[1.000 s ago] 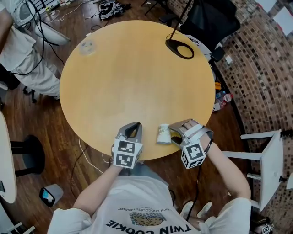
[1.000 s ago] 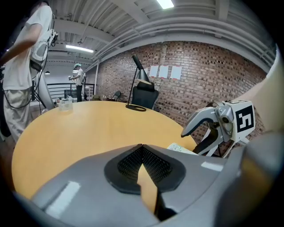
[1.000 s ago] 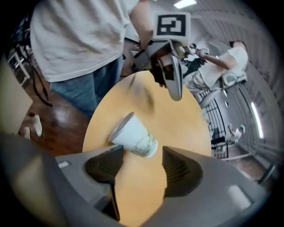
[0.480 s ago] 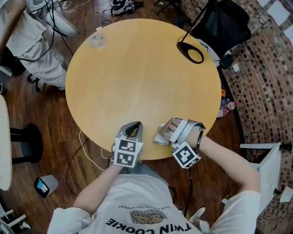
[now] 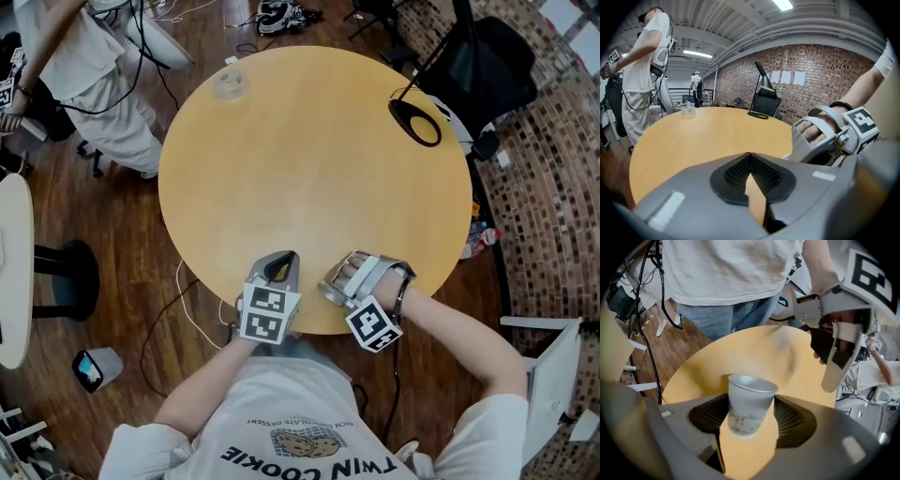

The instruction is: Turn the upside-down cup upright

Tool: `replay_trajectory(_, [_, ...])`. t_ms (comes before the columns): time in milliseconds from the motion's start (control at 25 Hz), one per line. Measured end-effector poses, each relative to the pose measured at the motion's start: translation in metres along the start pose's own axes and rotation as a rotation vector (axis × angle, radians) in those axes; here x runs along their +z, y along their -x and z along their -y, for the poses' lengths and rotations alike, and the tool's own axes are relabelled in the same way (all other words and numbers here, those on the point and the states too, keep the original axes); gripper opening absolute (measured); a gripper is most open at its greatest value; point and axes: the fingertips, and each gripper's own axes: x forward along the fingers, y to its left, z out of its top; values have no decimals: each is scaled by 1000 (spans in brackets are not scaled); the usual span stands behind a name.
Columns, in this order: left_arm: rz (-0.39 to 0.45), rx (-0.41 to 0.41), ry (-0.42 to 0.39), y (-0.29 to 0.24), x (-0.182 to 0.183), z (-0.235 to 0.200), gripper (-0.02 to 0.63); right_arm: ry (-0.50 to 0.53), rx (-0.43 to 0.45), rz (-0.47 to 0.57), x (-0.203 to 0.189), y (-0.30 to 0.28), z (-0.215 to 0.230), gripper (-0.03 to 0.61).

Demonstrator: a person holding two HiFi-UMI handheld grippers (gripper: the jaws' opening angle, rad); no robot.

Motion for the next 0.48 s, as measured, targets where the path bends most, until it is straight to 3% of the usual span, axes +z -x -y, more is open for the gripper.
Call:
replay_trajectory(120, [9,-3,-6,5,3,-3,3,-202,-59,29,-2,4,16,301])
replay_trajectory(320, [21,0,-1,8,9,-10,3,-745,-251,117,-24,12,50,301])
replay_trajectory(480, [27,-13,-11,6,15,-8,3,-995,-379,138,-40,11,58,301])
